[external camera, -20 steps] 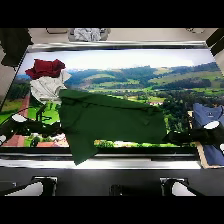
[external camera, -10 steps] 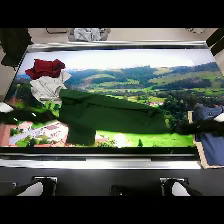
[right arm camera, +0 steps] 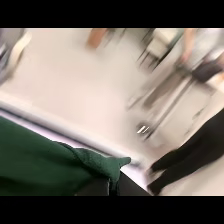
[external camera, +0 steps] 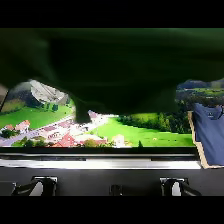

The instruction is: Fold the shirts.

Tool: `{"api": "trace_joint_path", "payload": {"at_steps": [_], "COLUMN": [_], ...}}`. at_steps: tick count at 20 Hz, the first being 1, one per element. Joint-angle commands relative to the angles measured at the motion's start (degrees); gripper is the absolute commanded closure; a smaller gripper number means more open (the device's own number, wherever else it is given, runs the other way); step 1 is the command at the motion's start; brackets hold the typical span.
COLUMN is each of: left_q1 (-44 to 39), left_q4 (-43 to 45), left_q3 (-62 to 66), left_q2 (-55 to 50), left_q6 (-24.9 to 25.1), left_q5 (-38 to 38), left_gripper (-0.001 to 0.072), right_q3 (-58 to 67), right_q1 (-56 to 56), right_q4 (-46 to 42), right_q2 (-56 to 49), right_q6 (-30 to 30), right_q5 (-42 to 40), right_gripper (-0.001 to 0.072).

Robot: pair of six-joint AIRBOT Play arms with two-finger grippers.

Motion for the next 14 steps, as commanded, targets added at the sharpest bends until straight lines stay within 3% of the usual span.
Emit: {"api": "trace_joint_path", "payload": {"at_steps": [1,6,8,12,14], "left_q1": [0.0,0.0,0.0,-0.1,-1.9], "left_q4": [3.1,9.2,9.3,8.5,8.2], "left_q3": [4.9,4.9,4.9,3.8,-1.0], "left_q2": [6.1,6.8,4.5,-9.6,-18.9], "left_q6": [-1.9,-5.4,-5.4,-4.6,-2.3], "left_q5": [3.3,-0.4,-4.3,-17.5,-21.3], "left_gripper": [0.0683,0.0683,0.0683,0.0683,0.0683], "right_q3": [3.9,4.2,4.2,3.7,1.5], "right_q1": [0.0,0.0,0.0,0.0,1.7], "right_q4": [-3.0,-8.8,-8.8,-8.5,-9.4], "right_q2": [6.5,4.7,1.4,-17.7,-28.8], "right_q6": [1.9,6.0,5.3,2.4,3.7], "right_q5": [-2.7,3.3,10.2,36.3,38.0], "right_gripper": [0.0666,0.0666,0.0666,0.0667,0.0667]}}
